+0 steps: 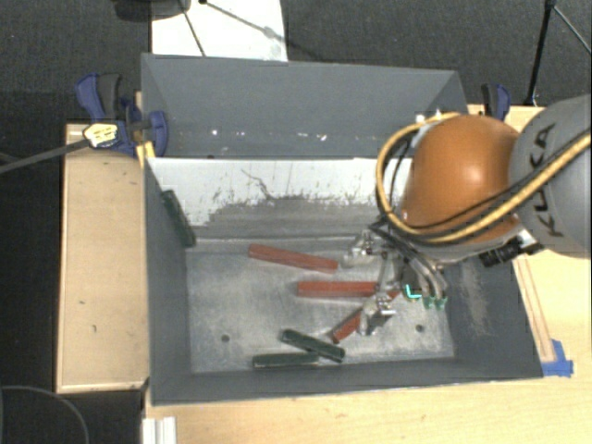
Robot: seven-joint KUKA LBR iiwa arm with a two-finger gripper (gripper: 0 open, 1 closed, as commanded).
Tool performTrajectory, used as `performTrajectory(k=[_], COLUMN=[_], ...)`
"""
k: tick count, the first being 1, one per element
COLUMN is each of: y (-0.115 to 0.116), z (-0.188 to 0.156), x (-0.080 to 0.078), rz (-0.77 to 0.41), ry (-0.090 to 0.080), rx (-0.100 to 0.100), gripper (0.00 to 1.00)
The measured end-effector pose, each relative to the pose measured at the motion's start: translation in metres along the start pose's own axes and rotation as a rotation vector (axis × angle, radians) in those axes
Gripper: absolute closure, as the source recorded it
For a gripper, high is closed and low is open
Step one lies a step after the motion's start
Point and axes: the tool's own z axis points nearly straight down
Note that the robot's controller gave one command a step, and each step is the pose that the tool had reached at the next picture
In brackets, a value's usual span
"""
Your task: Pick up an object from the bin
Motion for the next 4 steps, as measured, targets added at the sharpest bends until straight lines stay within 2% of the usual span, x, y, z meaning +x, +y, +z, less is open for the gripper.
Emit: performTrajectory(k=[1, 2, 3, 4], y=[0.0, -0.001, -0.001, -0.001], z=[-0.004, 0.056, 0.062, 0.065], x=[-0.002, -0.044, -0.068, -0.079], rz=[0.002, -0.07, -0.151, -0.117], ry=[-0.008, -0.015, -0.005, -0.009], rx=[0.0, 0.0, 0.0, 0.0], gripper=[0.0, 0.0, 0.0, 0.0])
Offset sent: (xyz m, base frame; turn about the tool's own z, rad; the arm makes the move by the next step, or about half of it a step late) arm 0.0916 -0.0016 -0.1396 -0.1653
